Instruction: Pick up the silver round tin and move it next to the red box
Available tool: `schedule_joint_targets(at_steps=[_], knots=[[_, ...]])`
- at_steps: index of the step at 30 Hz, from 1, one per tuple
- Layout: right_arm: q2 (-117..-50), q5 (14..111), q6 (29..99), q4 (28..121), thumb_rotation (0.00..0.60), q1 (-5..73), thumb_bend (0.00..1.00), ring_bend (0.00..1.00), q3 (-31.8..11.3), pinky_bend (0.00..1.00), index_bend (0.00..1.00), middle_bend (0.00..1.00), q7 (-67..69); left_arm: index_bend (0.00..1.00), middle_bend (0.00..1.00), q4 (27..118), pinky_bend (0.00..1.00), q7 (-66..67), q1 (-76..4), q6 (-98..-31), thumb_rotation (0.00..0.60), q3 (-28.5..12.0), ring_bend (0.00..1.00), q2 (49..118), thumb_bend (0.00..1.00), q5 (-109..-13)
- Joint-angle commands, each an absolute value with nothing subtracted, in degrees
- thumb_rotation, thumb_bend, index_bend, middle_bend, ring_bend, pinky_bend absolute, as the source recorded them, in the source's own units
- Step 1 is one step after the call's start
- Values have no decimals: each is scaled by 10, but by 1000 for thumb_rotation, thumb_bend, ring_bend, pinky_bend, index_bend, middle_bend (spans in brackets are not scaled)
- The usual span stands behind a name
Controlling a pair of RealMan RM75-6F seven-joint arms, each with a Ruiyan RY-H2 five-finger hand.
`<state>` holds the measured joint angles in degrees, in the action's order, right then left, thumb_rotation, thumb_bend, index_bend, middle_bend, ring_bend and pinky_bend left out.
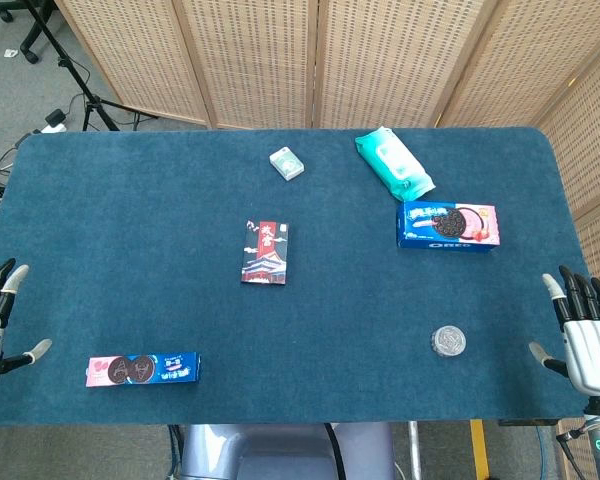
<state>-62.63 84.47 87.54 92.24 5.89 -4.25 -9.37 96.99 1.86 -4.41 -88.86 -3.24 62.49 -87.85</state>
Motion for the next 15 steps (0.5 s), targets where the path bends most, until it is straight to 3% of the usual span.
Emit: schedule_joint_targets(at_steps=[1,7,11,15], knots=[[-623,844,876,928,600,57,0,0,-43,0,0,0,-96,0,0,970,0,18,-43,-891,600,-32,0,625,0,-880],[-611,866,859,929,600,62,0,0,-33,0,0,0,-53,0,0,970,0,11,-42,-892,600,-33,0,623,0,-879],[-538,942,768,939,600,99,0,0,20,0,0,0,43,0,0,971,0,11,-43,-888,600,-32,0,622,0,-878],[-518,970,735,929,600,123,0,0,31,0,0,0,76,0,0,972,0,15,-45,-884,600,-32,0,623,0,-876]])
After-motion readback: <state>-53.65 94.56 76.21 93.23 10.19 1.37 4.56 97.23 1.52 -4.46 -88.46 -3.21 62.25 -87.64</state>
